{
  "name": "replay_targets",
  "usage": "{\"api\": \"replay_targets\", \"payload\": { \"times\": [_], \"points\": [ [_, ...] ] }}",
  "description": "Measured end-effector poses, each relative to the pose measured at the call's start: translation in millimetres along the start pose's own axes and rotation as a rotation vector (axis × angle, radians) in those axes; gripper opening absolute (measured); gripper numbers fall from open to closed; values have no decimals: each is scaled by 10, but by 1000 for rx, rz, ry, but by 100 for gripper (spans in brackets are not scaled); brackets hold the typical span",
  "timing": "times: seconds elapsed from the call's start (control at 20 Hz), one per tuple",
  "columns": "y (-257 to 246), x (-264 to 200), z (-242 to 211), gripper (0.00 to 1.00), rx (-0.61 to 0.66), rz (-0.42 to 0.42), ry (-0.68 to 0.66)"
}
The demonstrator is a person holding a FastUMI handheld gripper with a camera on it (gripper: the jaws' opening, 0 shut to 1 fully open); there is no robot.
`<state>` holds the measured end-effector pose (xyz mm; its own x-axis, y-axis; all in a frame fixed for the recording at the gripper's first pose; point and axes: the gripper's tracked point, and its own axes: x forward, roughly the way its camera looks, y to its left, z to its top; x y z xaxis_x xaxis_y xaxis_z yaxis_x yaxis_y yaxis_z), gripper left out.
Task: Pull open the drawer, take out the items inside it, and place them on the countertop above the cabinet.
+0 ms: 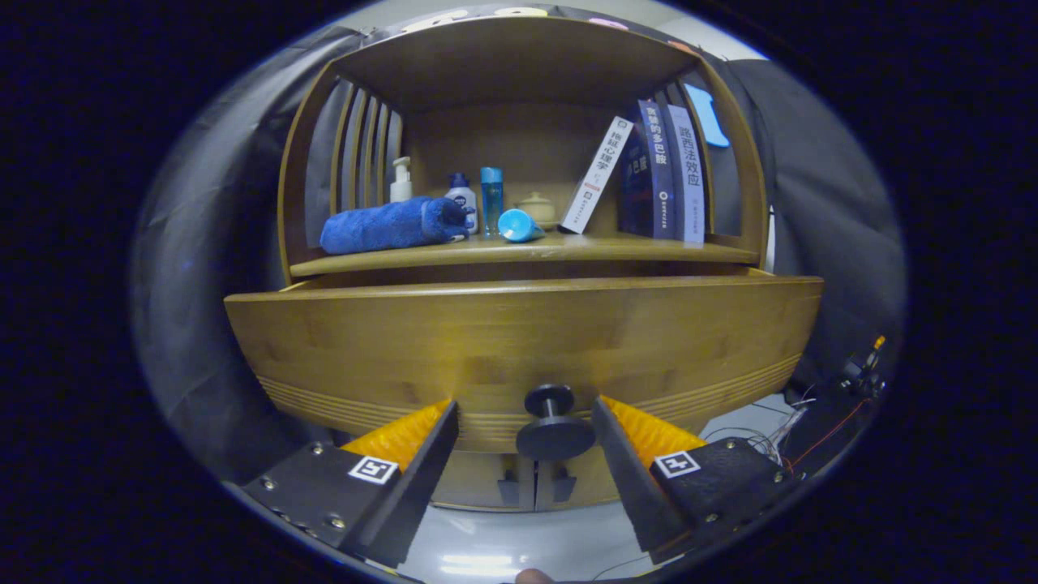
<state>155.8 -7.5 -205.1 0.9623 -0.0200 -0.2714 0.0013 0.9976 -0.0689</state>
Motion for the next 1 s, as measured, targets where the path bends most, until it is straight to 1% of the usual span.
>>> {"api": "replay_targets", "payload": {
  "times": [0.25,0.55,0.85,1.0],
  "points": [
    [17,317,94,99,4,-2,34],
    [49,570,159,99,13,0,62],
    [65,647,186,99,10,-2,105],
    [56,577,269,100,25,-1,74]
  ]
}}
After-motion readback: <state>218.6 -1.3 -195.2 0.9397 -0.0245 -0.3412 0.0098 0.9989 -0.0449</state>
